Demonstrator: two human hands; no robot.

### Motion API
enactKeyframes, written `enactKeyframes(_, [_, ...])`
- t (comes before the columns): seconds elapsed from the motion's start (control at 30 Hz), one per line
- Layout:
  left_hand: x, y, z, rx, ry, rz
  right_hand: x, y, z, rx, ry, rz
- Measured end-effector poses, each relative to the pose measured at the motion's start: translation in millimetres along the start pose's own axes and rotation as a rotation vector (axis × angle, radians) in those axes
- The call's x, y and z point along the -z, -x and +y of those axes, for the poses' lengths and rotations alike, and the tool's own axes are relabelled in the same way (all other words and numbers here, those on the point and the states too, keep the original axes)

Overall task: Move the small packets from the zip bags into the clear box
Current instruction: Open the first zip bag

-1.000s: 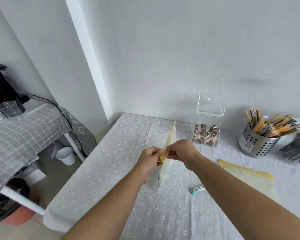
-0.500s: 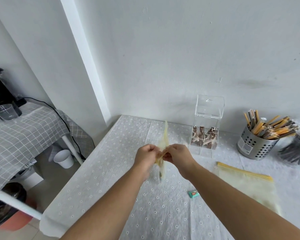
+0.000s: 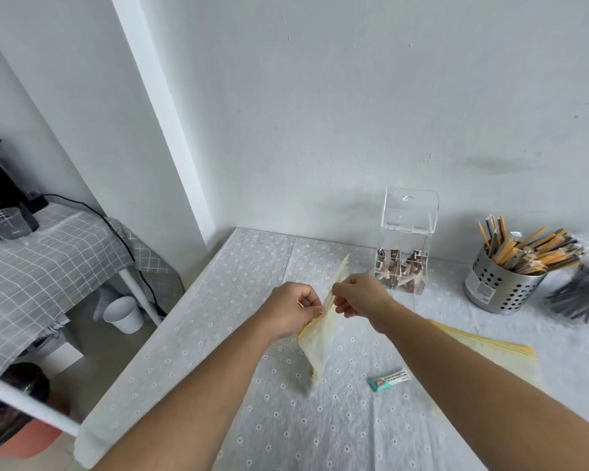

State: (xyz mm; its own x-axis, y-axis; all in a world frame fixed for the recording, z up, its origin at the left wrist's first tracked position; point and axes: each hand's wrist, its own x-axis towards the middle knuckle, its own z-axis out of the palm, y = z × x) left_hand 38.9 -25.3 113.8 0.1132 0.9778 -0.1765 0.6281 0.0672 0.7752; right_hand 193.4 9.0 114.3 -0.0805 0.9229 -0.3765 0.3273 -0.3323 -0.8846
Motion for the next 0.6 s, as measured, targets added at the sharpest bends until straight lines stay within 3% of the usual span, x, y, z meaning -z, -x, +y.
enactKeyframes(0.2, [20.8, -10.8, -5.4, 0.120, -0.030, 0.205, 12.5, 4.7, 6.7, -0.021, 0.141, -0.004])
enactKeyframes(0.37, [36.1, -22.9, -12.5, 0.179, -0.114, 0.445, 22.9, 7.4, 12.5, -0.141, 0.208, 0.005])
enactKeyframes(0.6, [20.1, -19.1, -3.1, -0.048, -0.226, 0.330, 20.5, 0.0, 14.9, -0.113, 0.215, -0.008])
